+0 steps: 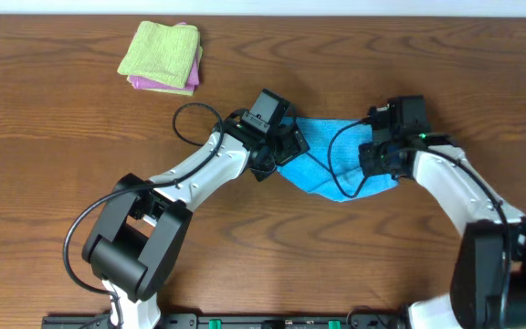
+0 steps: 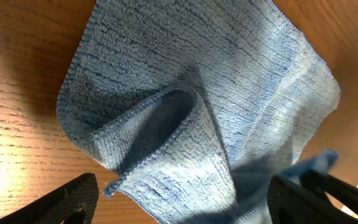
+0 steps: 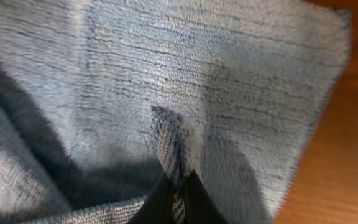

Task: Fold the cloth

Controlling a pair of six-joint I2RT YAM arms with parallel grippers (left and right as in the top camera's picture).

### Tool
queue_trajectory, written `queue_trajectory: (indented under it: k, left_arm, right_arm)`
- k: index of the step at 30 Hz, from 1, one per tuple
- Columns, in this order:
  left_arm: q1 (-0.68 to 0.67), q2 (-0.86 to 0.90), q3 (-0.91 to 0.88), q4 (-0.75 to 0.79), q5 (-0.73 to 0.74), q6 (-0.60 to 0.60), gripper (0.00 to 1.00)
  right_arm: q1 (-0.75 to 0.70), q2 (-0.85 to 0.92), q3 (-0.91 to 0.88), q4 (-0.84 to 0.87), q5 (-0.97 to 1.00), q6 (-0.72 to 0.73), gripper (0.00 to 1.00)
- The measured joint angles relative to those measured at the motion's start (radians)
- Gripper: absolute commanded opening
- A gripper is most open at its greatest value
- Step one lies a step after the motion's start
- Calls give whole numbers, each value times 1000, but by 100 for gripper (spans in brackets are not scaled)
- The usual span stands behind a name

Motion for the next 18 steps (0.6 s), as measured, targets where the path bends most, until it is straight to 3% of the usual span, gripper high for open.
queue_trajectory:
  k: [18]
  left_arm:
    - [0,1,0,2,-5,0,89]
  right_arm:
    - [107,-53,16,-411,-1,104,2]
